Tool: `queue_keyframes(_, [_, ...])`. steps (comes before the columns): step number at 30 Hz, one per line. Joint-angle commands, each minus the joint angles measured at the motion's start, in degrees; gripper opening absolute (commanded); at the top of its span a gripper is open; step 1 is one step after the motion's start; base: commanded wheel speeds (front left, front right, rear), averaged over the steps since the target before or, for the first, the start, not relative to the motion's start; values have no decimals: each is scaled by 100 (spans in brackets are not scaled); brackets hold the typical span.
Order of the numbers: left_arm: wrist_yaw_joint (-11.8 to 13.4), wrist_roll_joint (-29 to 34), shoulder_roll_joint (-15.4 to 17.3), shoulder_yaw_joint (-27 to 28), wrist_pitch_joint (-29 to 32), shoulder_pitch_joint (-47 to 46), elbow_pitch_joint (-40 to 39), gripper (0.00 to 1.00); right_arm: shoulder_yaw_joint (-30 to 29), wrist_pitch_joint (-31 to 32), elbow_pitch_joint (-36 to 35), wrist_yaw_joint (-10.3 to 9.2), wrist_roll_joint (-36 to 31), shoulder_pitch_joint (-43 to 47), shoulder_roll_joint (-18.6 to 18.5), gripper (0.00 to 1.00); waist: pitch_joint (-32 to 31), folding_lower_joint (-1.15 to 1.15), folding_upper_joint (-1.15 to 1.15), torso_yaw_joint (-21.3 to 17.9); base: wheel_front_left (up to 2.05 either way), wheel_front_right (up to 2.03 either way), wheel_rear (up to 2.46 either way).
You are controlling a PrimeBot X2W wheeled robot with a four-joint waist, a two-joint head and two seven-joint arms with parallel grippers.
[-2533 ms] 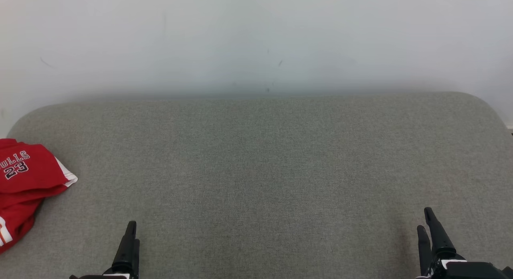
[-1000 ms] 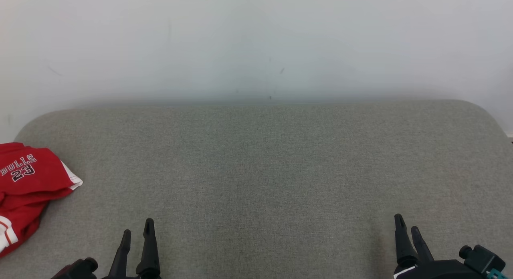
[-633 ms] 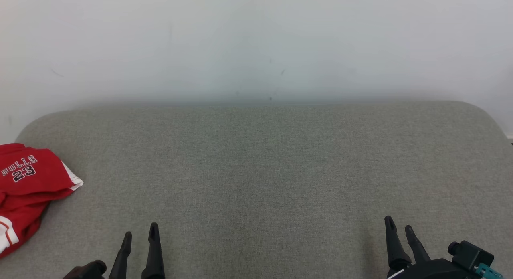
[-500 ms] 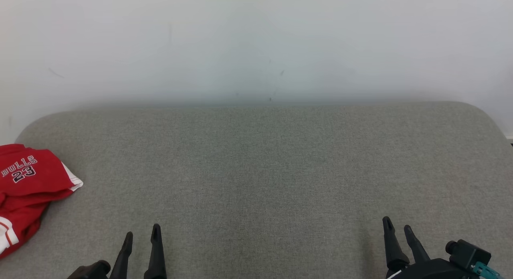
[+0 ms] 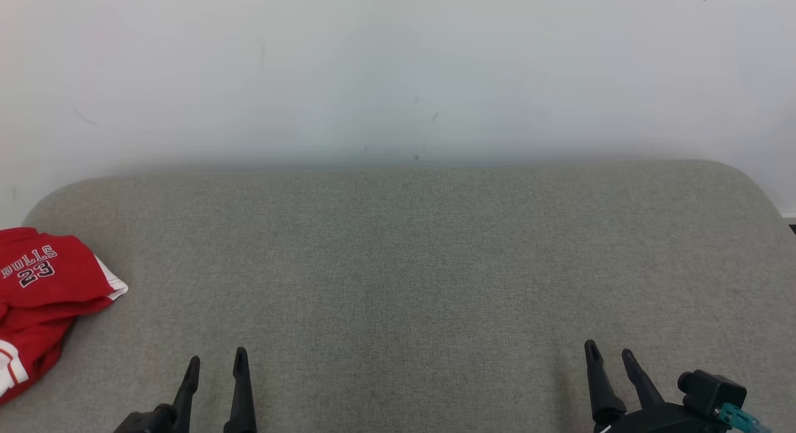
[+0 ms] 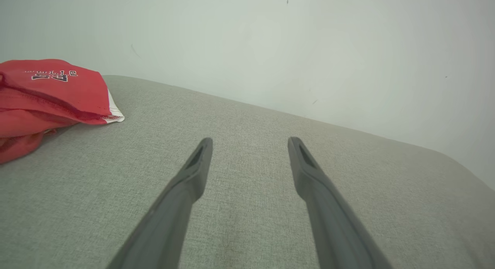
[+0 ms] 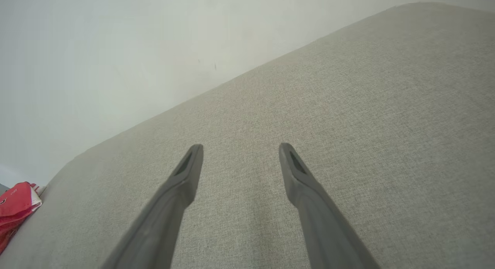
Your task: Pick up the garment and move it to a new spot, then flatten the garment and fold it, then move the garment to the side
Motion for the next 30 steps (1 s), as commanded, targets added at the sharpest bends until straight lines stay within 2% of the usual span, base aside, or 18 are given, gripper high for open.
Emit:
queue_keyframes(1, [-13, 156, 39, 6, -50, 66, -33, 100, 25, -34, -4, -7, -139, 3, -36, 100, -4, 0, 0, 0, 0, 0, 0])
queue_keyframes(10, [-100, 517, 43, 10, -159, 94, 56, 100, 80, -80, 41, -8, -485, 43, -38, 100, -38, 0, 0, 7, 0, 0, 0])
queue_keyframes(30, [-42, 965, 30, 104, -365, 97, 567, 100, 145, -86, 149, -9, -1227, 94, -40, 100, -133, -1, 0, 17, 0, 0, 0])
